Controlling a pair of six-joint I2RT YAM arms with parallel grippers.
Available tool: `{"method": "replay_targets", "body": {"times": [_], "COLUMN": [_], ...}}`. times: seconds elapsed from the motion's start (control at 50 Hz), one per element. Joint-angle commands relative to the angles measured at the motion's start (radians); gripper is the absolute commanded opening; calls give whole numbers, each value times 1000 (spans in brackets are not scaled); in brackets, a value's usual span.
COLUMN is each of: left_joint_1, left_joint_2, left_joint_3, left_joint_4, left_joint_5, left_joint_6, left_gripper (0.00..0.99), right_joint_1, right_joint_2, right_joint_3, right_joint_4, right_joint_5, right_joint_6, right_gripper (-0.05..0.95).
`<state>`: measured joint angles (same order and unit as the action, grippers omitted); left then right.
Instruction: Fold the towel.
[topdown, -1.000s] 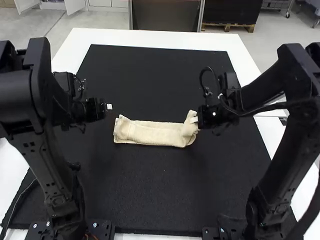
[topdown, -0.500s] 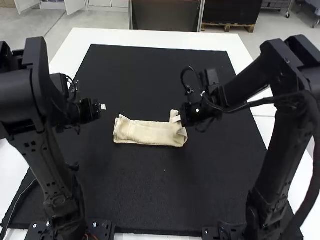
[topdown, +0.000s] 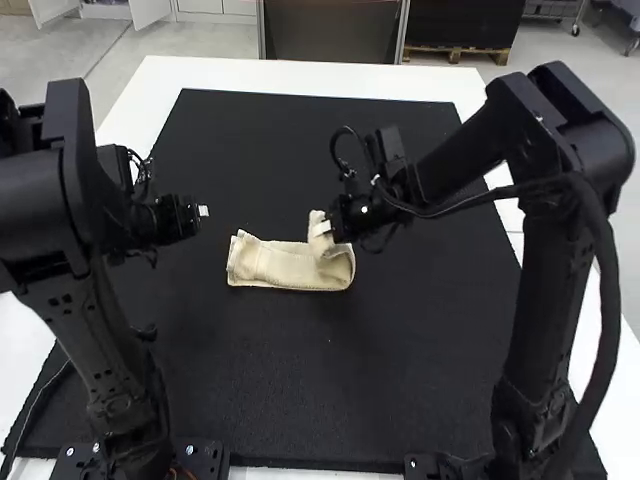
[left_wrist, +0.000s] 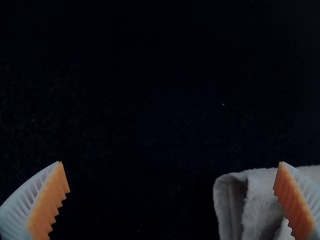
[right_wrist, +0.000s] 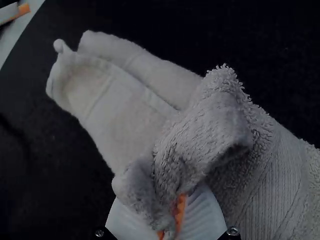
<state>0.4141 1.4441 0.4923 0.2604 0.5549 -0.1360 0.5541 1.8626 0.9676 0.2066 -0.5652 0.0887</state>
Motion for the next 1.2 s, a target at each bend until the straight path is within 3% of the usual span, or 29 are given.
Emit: {"method": "replay_targets", "body": {"times": [0.0,0.38,1.18], "left_joint_1": [8,8,8], "left_joint_2": [-25,-34,-34], "left_joint_3": [-14,-37,-46], "left_joint_4": [7,17,14], "left_joint_5": [16,19,22], "left_joint_6": [6,4,6], "left_gripper": [964,964,962], "right_joint_1": [40,121,188], "right_joint_2": [26,112,236], "right_joint_3": [40,137,292], "right_joint_4": [20,30,30], "right_joint_5": [-32,-36,-45], "right_joint_6": [31,43,63], "right_gripper": [-21,-21,-21]}}
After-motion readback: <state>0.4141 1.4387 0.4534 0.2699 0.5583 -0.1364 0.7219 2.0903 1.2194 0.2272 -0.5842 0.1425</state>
